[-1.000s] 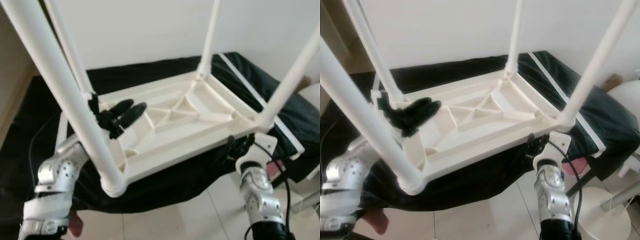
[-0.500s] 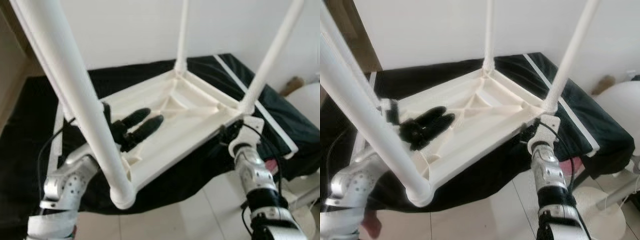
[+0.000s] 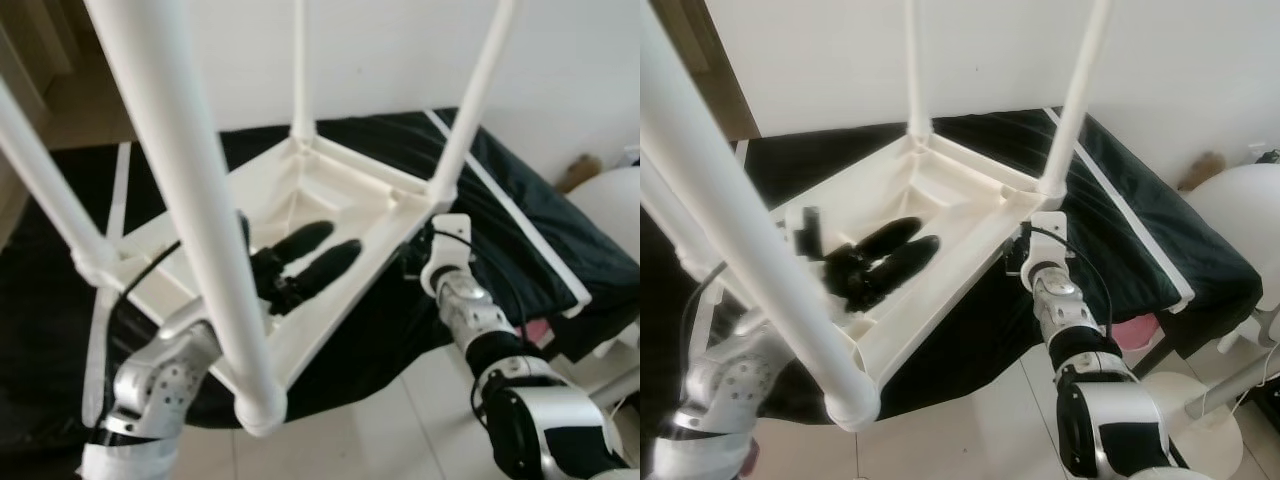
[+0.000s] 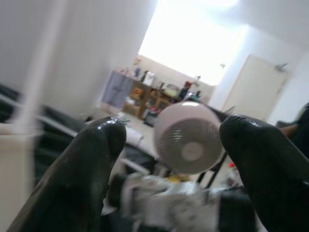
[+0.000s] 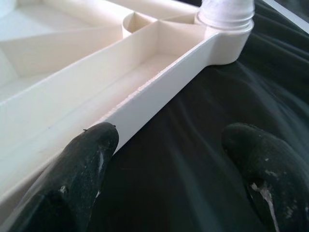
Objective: Building children table
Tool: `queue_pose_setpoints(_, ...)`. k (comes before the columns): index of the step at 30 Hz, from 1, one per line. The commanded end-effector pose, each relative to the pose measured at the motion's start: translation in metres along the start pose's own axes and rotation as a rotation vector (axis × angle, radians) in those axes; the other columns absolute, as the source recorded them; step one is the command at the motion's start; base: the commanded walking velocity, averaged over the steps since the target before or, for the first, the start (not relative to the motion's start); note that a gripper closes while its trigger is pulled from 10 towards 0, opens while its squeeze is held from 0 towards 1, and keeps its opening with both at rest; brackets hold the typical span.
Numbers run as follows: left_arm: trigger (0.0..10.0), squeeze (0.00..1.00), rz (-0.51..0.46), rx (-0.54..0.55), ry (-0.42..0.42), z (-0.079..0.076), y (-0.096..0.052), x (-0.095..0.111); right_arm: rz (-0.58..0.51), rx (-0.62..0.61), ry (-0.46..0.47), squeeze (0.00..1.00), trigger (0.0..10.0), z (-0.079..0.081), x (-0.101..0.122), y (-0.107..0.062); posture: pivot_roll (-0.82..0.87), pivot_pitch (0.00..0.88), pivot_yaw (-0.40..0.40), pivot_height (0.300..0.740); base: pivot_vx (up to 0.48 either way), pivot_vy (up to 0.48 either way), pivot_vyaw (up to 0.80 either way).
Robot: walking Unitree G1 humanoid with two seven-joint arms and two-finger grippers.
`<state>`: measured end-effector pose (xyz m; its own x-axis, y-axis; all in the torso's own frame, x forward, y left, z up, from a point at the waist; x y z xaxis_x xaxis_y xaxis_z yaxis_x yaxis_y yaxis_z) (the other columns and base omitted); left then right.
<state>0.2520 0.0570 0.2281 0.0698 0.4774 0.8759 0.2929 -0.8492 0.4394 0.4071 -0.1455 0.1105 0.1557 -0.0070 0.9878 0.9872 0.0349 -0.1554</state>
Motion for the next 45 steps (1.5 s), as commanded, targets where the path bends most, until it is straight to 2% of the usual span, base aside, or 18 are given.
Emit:
queue_pose_setpoints(1, 10.0, 0.00, -0.001, -0.010, -0.012, -0.006, 0.004, -0.002, -0.058, 0.029, -0.012, 0.00, 10.0, 0.011, 0.012, 0.002, 0.06, 0.000, -0.028, 0.740, 0.000, 0.000, 0.00)
queue_pose_setpoints(8, 10.0, 0.00, 0.020, 0.041, 0.015, 0.002, -0.005, -0.002, -0.163, -0.097, 0.003, 0.00, 10.0, -0.016, 0.020, -0.003, 0.06, 0.000, -0.032, 0.740, 0.000, 0.000, 0.00)
queue_pose_setpoints(9, 10.0, 0.00, 0.056, 0.097, 0.050, 0.015, -0.017, 0.000, -0.185, -0.169, 0.011, 0.00, 10.0, -0.033, 0.016, -0.009, 0.06, 0.000, -0.029, 0.740, 0.000, 0.000, 0.00)
queue_pose_setpoints(10, 10.0, 0.00, 0.056, 0.097, 0.050, 0.015, -0.017, 0.000, -0.185, -0.169, 0.011, 0.00, 10.0, -0.033, 0.016, -0.009, 0.06, 0.000, -0.029, 0.740, 0.000, 0.000, 0.00)
queue_pose_setpoints(11, 10.0, 0.00, 0.084, 0.137, 0.078, 0.025, -0.028, 0.004, -0.194, -0.225, 0.015, 0.00, 10.0, -0.046, 0.011, -0.015, 0.05, 0.000, -0.023, 0.740, 0.000, 0.000, 0.00)
queue_pose_setpoints(12, 10.0, 0.00, 0.084, 0.137, 0.078, 0.025, -0.028, 0.004, -0.194, -0.225, 0.015, 0.00, 10.0, -0.046, 0.011, -0.015, 0.05, 0.000, -0.023, 0.740, 0.000, 0.000, 0.00)
queue_pose_setpoints(14, 10.0, 0.00, 0.137, 0.183, 0.118, 0.036, -0.045, 0.010, -0.171, -0.297, 0.041, 0.00, 10.0, -0.065, -0.003, -0.024, 0.03, 0.000, -0.010, 0.740, 0.000, 0.000, 0.00)
queue_pose_setpoints(18, 10.0, 0.00, 0.180, 0.190, 0.130, 0.037, -0.054, 0.009, -0.130, -0.327, 0.067, 0.00, 10.0, -0.070, -0.017, -0.028, 0.01, 0.000, -0.001, 0.740, 0.000, 0.000, 0.00)
queue_pose_setpoints(20, 10.0, 0.00, 0.188, 0.186, 0.130, 0.037, -0.054, 0.008, -0.122, -0.328, 0.072, 0.00, 10.0, -0.070, -0.019, -0.029, 0.01, 0.000, -0.001, 0.740, 0.000, 0.000, 0.00)
queue_pose_setpoints(23, 10.0, 0.00, 0.240, 0.107, 0.130, 0.021, -0.045, -0.003, -0.054, -0.269, 0.082, 0.00, 10.0, -0.057, -0.028, -0.023, 0.01, 0.000, 0.004, 0.740, 0.000, 0.000, 0.00)
queue_pose_setpoints(26, 10.0, 0.00, 0.279, 0.025, 0.101, 0.004, -0.036, -0.016, -0.047, -0.115, 0.071, 0.00, 10.0, -0.030, -0.019, -0.012, 0.00, 0.000, 0.011, 0.740, 0.000, 0.000, 0.00)
queue_pose_setpoints(32, 10.0, 0.00, 0.318, -0.014, 0.115, -0.005, -0.029, -0.024, -0.040, 0.007, 0.043, 0.00, 10.0, -0.008, -0.010, -0.005, 0.01, 0.000, 0.007, 0.740, 0.000, 0.000, 0.00)
queue_pose_setpoints(34, 10.0, 0.00, 0.306, 0.020, 0.154, -0.003, -0.012, -0.028, -0.033, 0.110, -0.010, 0.00, 10.0, 0.010, -0.005, -0.002, 0.02, 0.000, -0.001, 0.740, 0.000, 0.000, 0.00)
queue_pose_setpoints(35, 10.0, 0.00, 0.306, 0.020, 0.154, -0.003, -0.012, -0.028, -0.033, 0.110, -0.010, 0.00, 10.0, 0.010, -0.005, -0.002, 0.02, 0.000, -0.001, 0.740, 0.000, 0.000, 0.00)
queue_pose_setpoints(37, 10.0, 0.00, 0.277, 0.063, 0.159, 0.000, 0.005, -0.033, -0.017, 0.221, -0.053, 0.00, 10.0, 0.028, -0.004, -0.001, 0.03, 0.000, -0.004, 0.740, 0.000, 0.000, 0.00)
queue_pose_setpoints(42, 10.0, 0.00, 0.236, 0.107, 0.172, 0.001, 0.022, -0.034, -0.021, 0.257, -0.072, 0.00, 10.0, 0.034, -0.002, -0.001, 0.04, 0.000, -0.005, 0.740, 0.000, 0.000, 0.00)
queue_pose_setpoints(44, 10.0, 0.00, 0.209, 0.167, 0.186, 0.005, 0.031, -0.035, -0.051, 0.217, -0.065, 0.00, 10.0, 0.028, 0.002, 0.000, 0.05, 0.000, -0.007, 0.740, 0.000, 0.000, 0.00)
queue_pose_setpoints(45, 10.0, 0.00, 0.214, 0.192, 0.211, 0.010, 0.028, -0.034, -0.070, 0.184, -0.041, 0.00, 10.0, 0.021, 0.005, 0.000, 0.05, 0.000, -0.007, 0.740, 0.000, 0.000, 0.00)
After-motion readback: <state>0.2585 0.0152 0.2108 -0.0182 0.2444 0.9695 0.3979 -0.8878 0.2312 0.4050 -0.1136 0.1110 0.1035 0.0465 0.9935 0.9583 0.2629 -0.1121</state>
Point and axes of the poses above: a point about 5 cm out from each wrist's last joint towards the gripper, its own y axis pointing out of the wrist towards the gripper, its own x axis along the axis of the wrist's last joint, z = x × y, the point moved 3 cm from there along y, pointing out of the wrist towards the gripper, and after that the axes turned 2 degrees about y, right-handed, at the moved point
